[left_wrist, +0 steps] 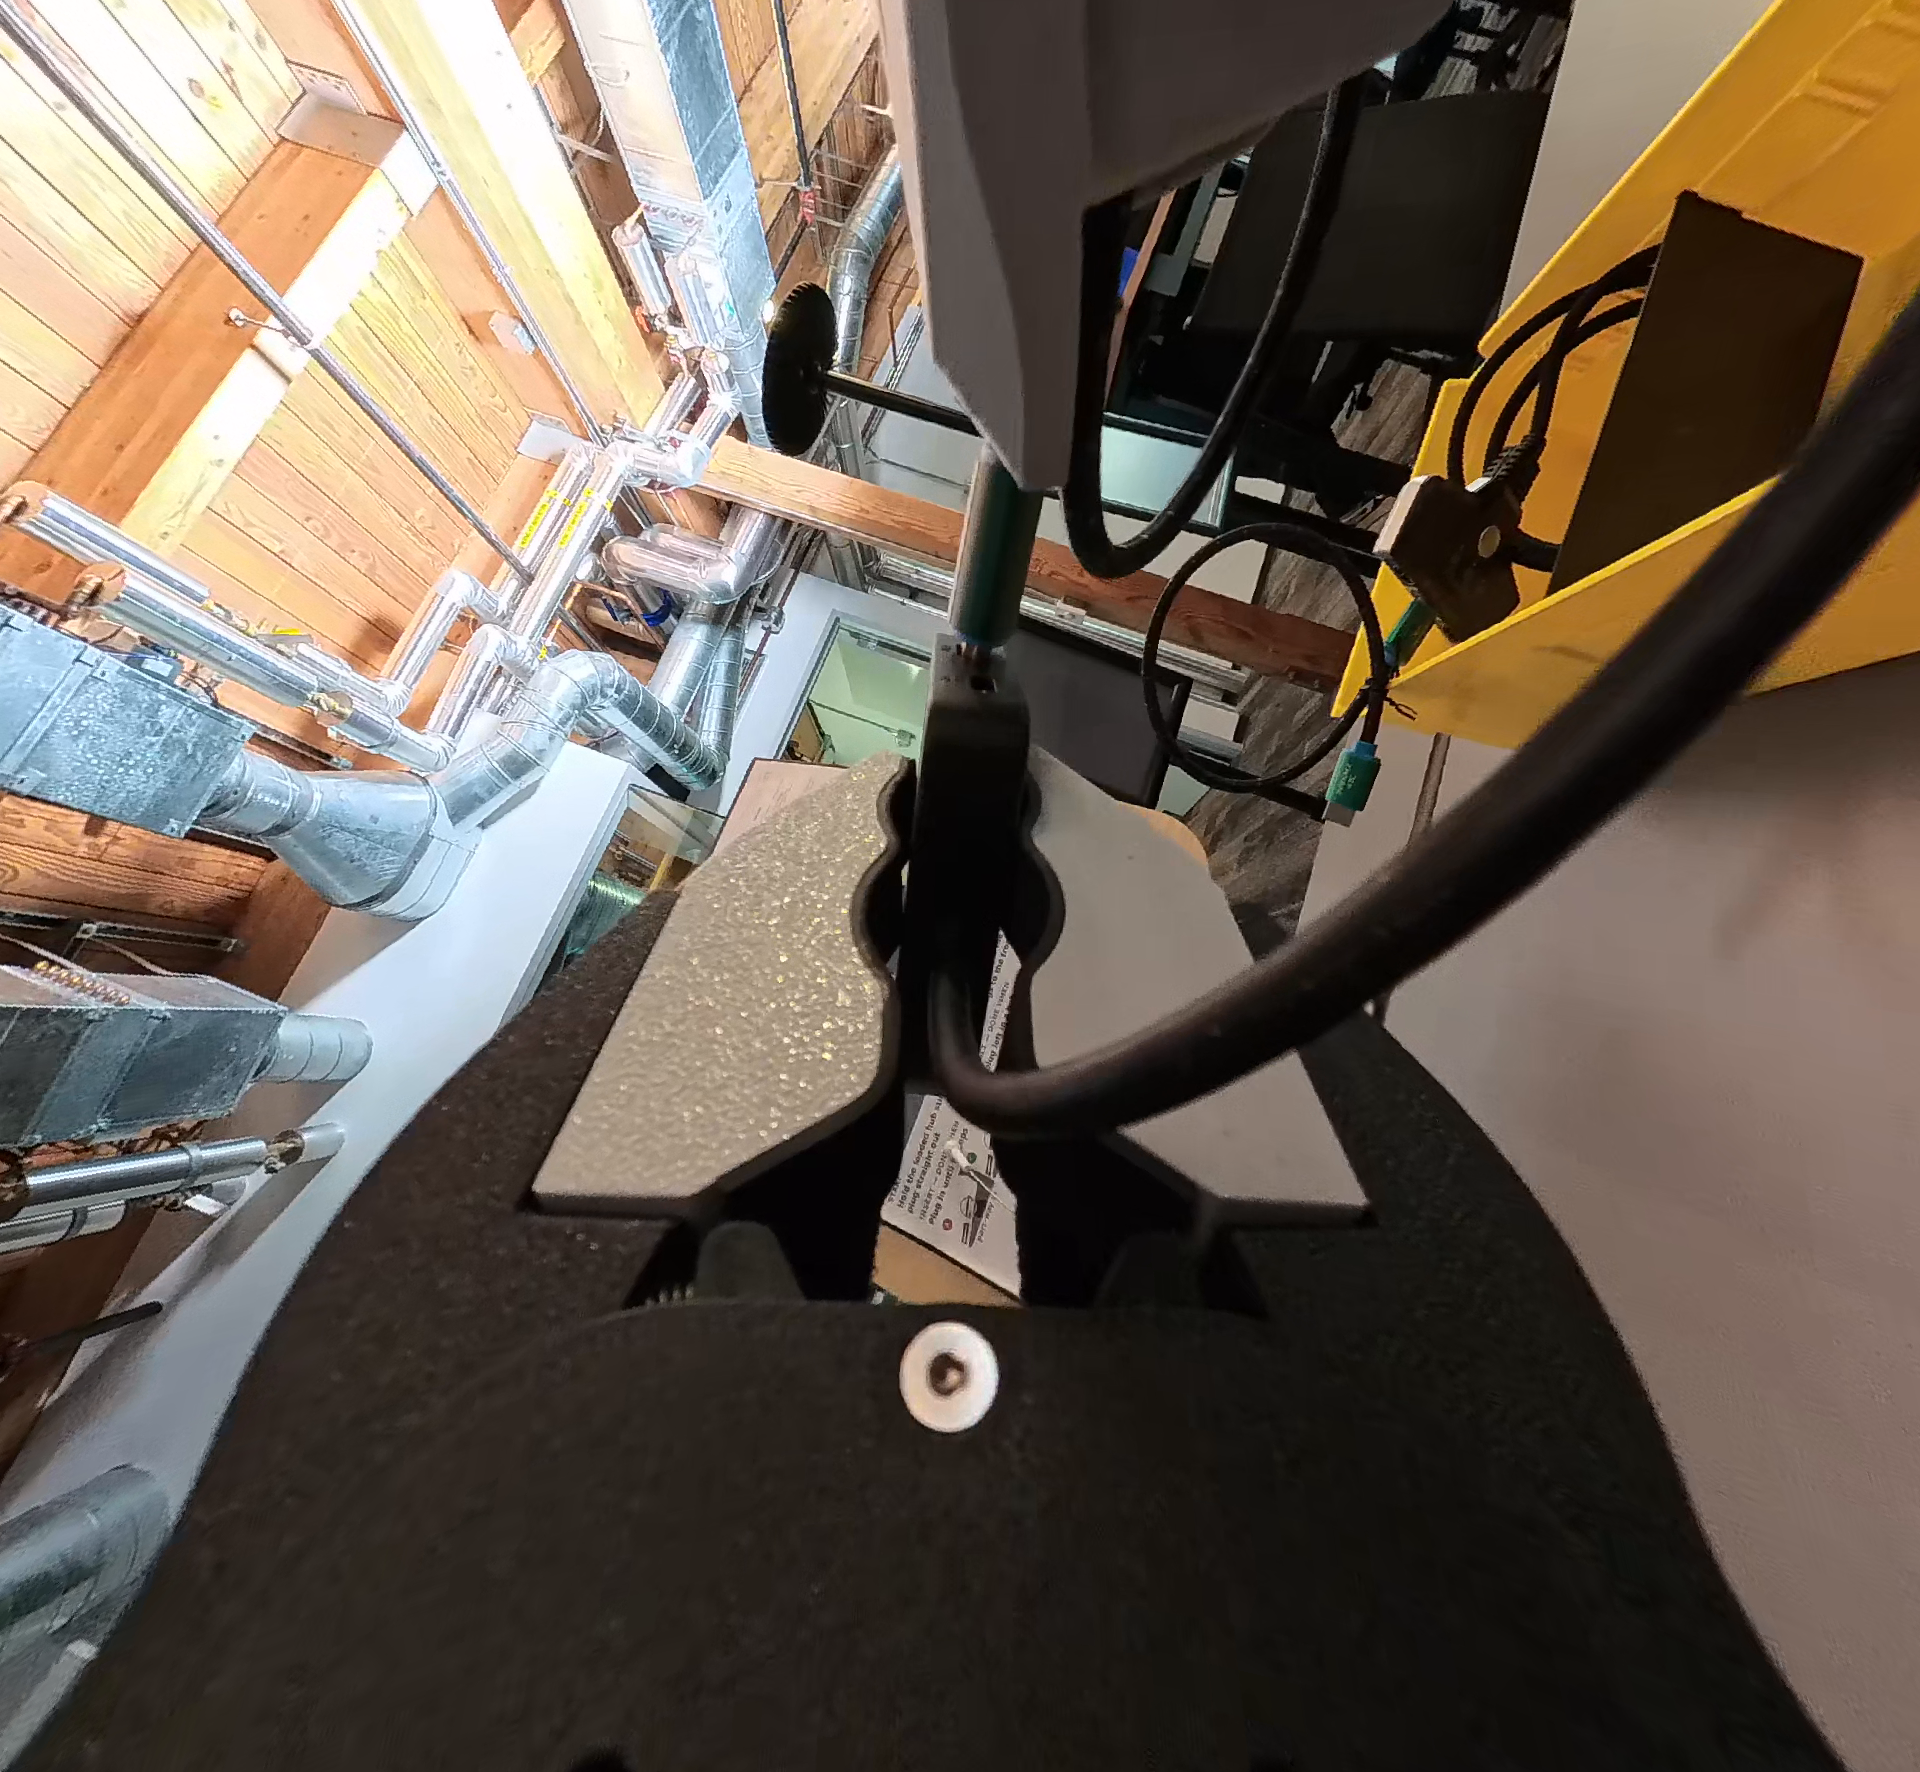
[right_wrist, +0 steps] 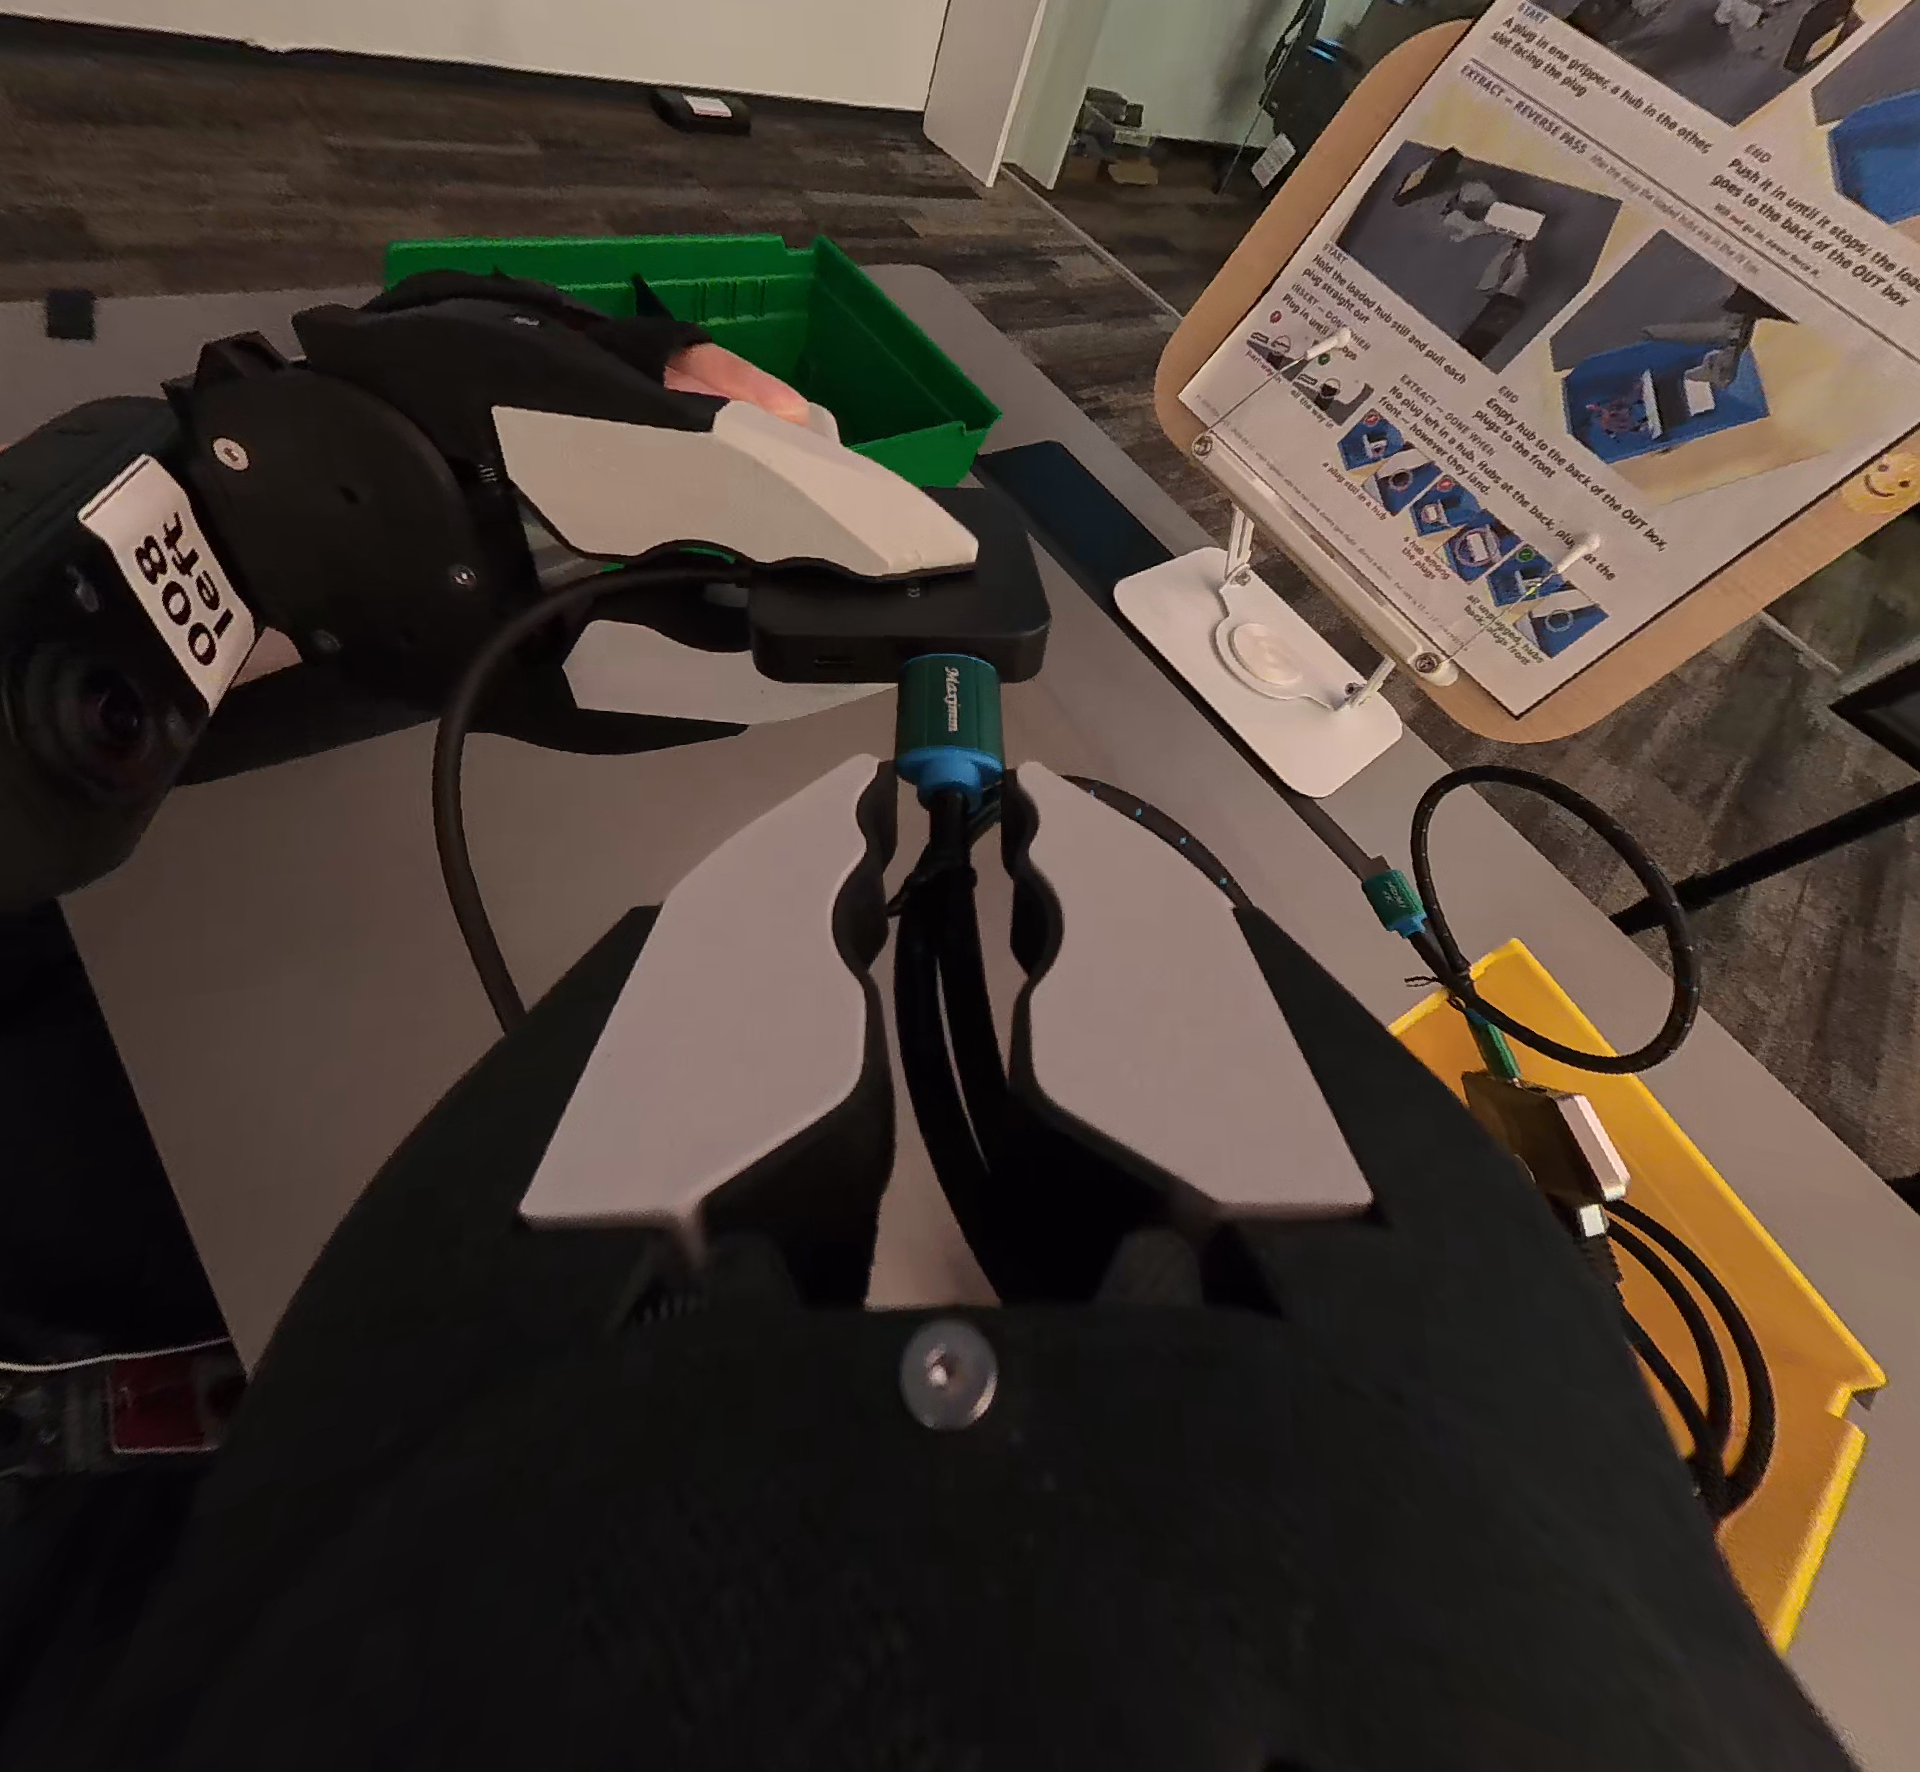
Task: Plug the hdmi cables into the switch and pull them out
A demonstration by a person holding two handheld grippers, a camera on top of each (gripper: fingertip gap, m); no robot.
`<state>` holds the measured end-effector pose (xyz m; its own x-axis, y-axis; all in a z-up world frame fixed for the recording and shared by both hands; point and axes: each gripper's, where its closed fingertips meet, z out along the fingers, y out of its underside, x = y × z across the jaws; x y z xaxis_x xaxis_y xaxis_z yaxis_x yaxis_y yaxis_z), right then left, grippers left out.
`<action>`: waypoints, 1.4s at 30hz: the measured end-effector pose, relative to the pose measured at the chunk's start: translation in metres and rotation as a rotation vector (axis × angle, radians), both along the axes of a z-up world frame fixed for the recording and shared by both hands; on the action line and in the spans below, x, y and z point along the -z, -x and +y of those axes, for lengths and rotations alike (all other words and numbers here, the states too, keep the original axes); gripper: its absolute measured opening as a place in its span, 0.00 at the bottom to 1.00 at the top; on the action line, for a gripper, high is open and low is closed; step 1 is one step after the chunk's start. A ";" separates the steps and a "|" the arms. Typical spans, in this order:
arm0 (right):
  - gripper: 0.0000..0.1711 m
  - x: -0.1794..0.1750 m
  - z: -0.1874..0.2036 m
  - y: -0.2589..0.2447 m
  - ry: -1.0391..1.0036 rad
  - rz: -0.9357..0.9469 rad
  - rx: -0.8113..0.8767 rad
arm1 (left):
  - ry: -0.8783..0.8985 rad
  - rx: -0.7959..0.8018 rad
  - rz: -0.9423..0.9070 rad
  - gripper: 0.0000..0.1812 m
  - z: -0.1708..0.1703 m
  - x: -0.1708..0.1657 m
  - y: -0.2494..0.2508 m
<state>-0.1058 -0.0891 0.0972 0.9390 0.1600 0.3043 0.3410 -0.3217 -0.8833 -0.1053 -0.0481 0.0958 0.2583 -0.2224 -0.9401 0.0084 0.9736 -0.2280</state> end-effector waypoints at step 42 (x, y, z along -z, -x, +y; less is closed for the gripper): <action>0.09 0.003 -0.009 0.021 0.168 -0.137 -0.049 | 0.034 0.076 0.010 0.10 -0.012 -0.002 0.006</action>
<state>-0.1271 -0.0980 0.0944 0.8805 0.2638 0.3938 0.4732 -0.4408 -0.7628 -0.1113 -0.0601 0.0980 0.2303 -0.2732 -0.9340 0.0792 0.9618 -0.2619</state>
